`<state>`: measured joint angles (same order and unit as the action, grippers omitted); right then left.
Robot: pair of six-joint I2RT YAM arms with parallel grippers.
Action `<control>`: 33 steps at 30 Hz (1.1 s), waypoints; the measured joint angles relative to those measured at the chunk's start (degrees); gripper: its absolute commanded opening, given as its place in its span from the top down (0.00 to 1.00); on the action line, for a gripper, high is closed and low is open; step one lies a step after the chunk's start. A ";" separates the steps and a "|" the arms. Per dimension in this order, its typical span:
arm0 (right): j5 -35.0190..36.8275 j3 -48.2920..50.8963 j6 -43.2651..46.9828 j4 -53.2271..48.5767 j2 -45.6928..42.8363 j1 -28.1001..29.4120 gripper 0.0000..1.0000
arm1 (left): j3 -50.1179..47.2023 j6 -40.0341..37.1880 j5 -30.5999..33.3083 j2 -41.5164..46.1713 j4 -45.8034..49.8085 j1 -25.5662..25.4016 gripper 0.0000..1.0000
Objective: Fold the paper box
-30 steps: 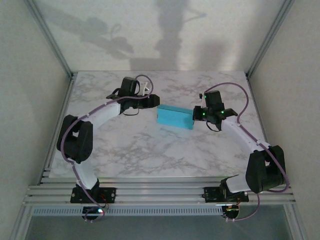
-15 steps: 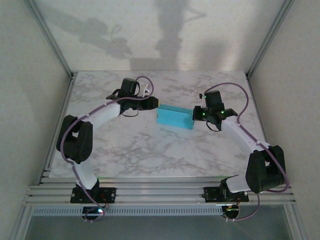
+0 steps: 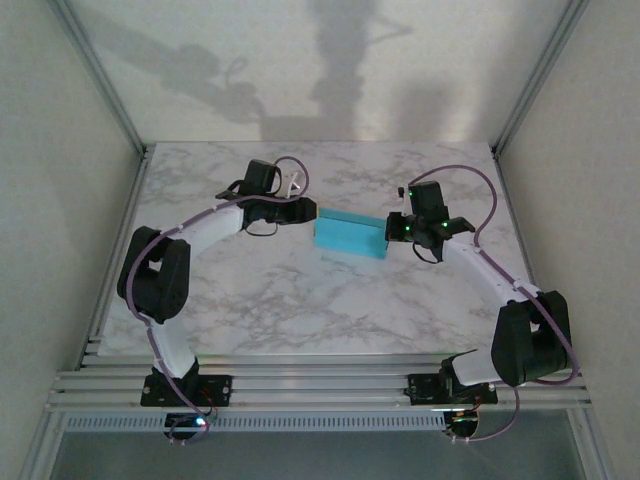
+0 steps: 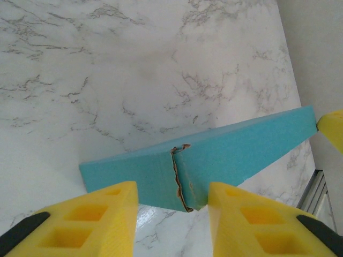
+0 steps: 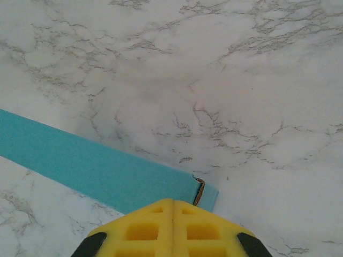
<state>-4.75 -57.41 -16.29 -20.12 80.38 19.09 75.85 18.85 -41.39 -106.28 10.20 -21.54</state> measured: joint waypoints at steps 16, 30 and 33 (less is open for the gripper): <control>-0.44 0.42 0.26 0.31 -0.13 0.00 1.00 | -4.48 3.15 -3.37 0.50 -5.95 1.07 0.63; -4.52 -2.16 0.20 -3.74 -0.83 -0.31 0.84 | -4.28 5.29 -4.07 0.50 -5.01 1.51 0.43; -5.64 -3.52 0.15 -4.55 -1.68 -0.55 0.78 | -3.78 5.62 -4.04 0.55 -4.98 1.51 0.40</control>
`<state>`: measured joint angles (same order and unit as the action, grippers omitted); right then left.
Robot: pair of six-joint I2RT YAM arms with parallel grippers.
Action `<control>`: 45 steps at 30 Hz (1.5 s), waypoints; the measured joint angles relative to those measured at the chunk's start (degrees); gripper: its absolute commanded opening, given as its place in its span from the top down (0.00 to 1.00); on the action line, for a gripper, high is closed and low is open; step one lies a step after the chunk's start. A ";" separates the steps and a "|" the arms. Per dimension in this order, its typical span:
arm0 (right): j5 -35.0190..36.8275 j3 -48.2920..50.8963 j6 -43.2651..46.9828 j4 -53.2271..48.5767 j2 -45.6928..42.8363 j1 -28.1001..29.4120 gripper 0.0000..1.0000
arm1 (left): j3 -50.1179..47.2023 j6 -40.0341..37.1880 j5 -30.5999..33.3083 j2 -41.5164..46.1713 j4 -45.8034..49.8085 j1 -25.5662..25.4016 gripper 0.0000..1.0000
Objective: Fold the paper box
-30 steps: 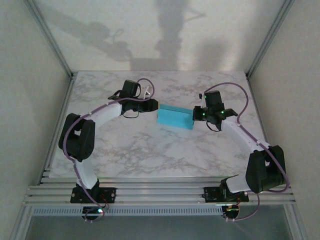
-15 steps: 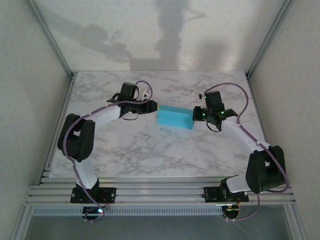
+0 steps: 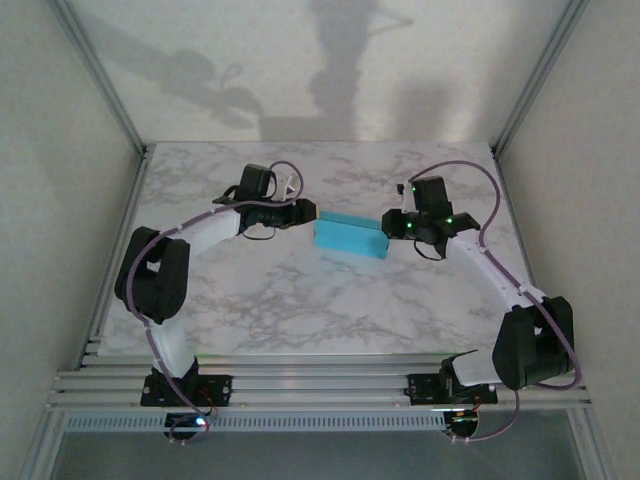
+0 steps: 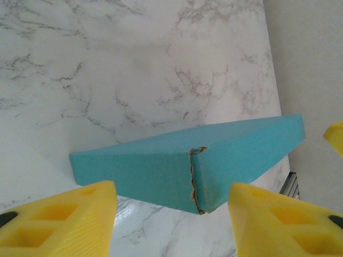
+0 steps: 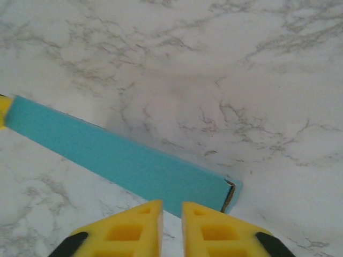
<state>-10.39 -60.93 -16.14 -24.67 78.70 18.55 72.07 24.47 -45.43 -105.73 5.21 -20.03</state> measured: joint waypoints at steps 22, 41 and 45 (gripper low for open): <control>-10.93 -0.44 -5.97 -2.45 3.50 -6.38 0.40 | 3.34 -0.42 -1.38 0.09 0.94 -0.02 0.56; -12.26 1.73 -7.48 3.23 6.51 -6.95 0.66 | 1.05 0.44 -2.32 -1.95 -2.86 -0.50 0.69; -12.46 2.45 -7.50 4.63 6.25 -7.06 0.67 | -0.44 1.33 -2.60 -1.68 -5.70 -0.50 0.70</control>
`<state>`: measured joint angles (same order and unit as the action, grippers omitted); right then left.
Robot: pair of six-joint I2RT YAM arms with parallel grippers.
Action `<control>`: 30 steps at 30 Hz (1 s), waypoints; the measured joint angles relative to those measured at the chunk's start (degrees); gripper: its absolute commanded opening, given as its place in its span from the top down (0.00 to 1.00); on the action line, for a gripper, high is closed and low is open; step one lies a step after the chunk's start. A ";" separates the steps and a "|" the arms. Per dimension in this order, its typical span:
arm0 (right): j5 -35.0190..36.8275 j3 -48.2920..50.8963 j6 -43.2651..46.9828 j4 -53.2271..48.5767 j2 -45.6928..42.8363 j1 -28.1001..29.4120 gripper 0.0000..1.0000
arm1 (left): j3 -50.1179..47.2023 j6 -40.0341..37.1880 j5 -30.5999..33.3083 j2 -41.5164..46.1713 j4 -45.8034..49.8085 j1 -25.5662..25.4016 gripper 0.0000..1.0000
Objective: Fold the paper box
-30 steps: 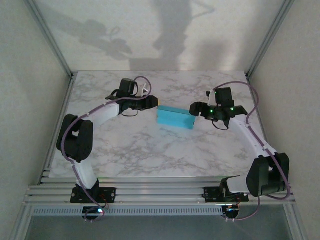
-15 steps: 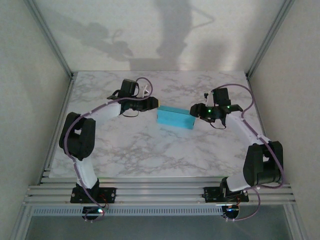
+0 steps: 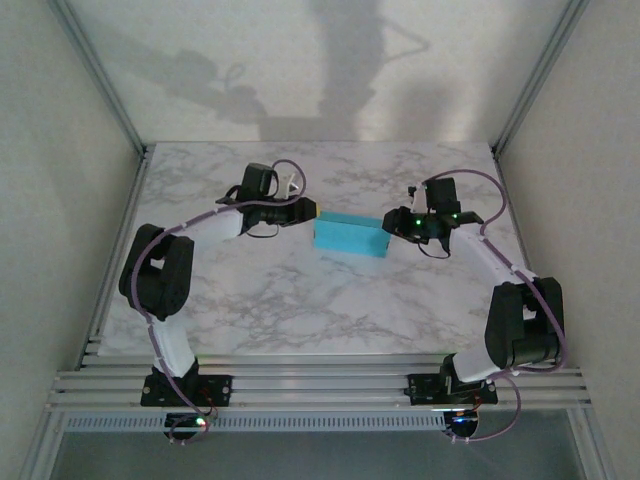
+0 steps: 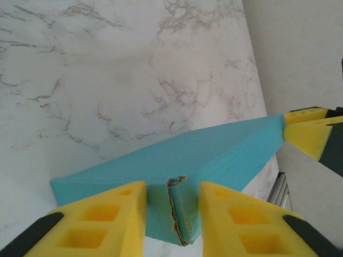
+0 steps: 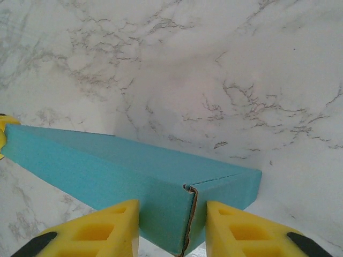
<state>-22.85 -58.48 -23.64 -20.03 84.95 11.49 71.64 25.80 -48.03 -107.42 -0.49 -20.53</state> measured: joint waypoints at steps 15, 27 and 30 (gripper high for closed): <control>-2.95 11.19 -1.22 6.19 -9.14 -0.09 0.53 | -12.09 3.74 1.14 8.26 -7.34 -1.84 0.69; -2.43 17.05 -2.23 3.34 -20.52 0.17 0.16 | -21.14 6.84 5.77 18.75 -8.22 -4.61 0.01; -2.32 17.05 -2.45 2.23 -20.96 0.17 0.01 | -21.16 6.80 7.02 19.82 -7.39 -4.61 0.01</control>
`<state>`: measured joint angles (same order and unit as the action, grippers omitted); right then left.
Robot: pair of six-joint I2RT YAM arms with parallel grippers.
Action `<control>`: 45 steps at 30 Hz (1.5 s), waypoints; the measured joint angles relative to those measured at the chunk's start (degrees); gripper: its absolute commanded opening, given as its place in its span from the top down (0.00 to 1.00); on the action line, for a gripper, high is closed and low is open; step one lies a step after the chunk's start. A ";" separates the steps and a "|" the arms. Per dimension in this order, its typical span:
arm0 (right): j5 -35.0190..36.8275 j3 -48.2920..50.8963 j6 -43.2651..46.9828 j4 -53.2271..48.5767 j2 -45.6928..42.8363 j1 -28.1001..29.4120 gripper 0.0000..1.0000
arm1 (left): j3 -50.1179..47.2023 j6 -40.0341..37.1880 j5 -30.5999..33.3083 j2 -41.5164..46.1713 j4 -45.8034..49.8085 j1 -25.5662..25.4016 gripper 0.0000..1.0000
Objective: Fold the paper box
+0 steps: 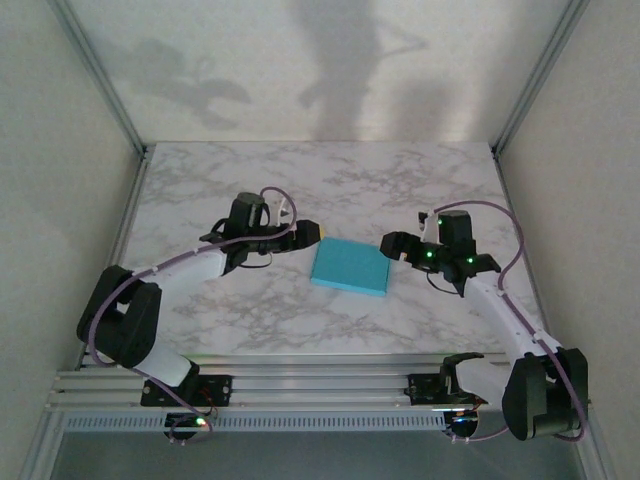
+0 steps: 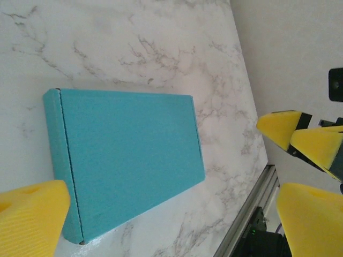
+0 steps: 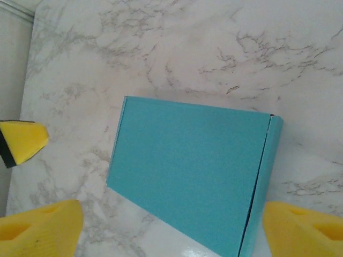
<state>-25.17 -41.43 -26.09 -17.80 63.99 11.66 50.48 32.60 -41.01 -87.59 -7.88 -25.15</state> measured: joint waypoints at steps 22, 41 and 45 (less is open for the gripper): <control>14.97 9.86 1.44 5.81 -4.11 1.25 0.01 | -4.70 -8.37 19.10 7.28 -0.92 1.38 0.00; 36.17 11.78 8.39 11.91 -13.99 1.25 0.01 | -25.18 -21.73 46.69 28.76 -16.52 14.62 0.01; 38.56 11.76 9.75 12.57 -11.89 1.22 0.01 | -29.88 -22.18 47.08 29.29 -22.08 20.04 0.01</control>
<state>13.39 -29.67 -16.34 -5.23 52.10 12.88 20.60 10.41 6.07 -58.30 -29.95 -5.10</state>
